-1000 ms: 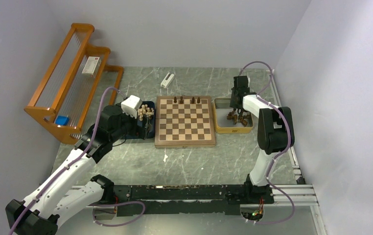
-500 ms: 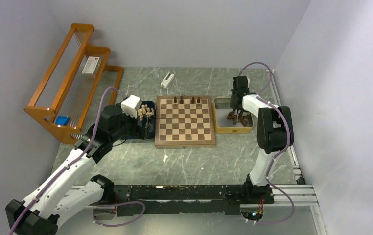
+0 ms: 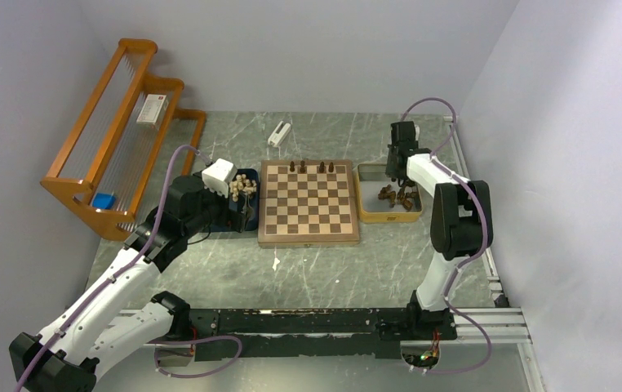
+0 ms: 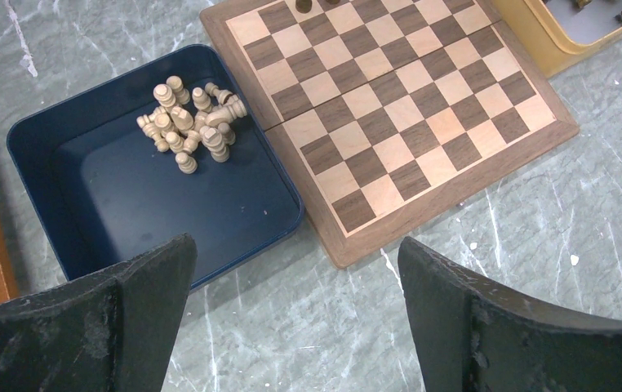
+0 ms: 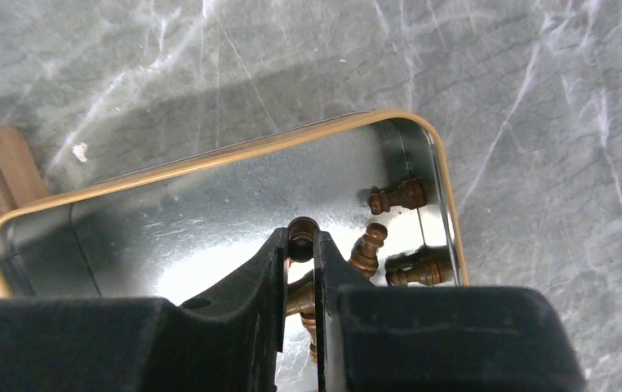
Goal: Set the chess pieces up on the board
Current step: Pick up the chess piece from the storage box.
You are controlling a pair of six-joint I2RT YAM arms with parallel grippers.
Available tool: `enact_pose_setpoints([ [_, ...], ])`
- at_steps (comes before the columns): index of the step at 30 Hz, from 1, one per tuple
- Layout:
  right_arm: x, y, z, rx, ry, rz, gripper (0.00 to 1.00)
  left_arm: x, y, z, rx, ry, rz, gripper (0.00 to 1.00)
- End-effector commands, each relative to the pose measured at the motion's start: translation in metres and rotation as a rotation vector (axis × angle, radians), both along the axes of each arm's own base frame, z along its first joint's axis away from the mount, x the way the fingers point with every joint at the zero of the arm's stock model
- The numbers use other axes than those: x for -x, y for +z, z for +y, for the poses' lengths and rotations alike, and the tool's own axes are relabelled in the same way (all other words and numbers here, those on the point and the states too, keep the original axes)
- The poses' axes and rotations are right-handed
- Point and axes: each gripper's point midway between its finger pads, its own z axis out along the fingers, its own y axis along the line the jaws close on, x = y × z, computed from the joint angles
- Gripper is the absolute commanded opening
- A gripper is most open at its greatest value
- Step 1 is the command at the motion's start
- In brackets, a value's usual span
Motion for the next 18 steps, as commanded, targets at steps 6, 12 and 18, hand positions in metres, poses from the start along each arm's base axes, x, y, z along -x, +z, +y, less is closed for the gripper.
enact_pose_setpoints([
  [6,-0.008,0.065,0.016,-0.072,0.028,-0.099,0.13,-0.003,0.011,-0.003,0.015,-0.005,-0.036,0.98],
  [12,-0.007,0.089,0.051,-0.130,0.111,-0.135,0.13,-0.004,0.011,-0.003,0.016,-0.005,-0.036,0.98],
  [18,-0.004,0.096,0.096,-0.142,0.204,-0.132,0.13,-0.004,0.011,-0.003,0.017,-0.004,-0.035,0.98],
])
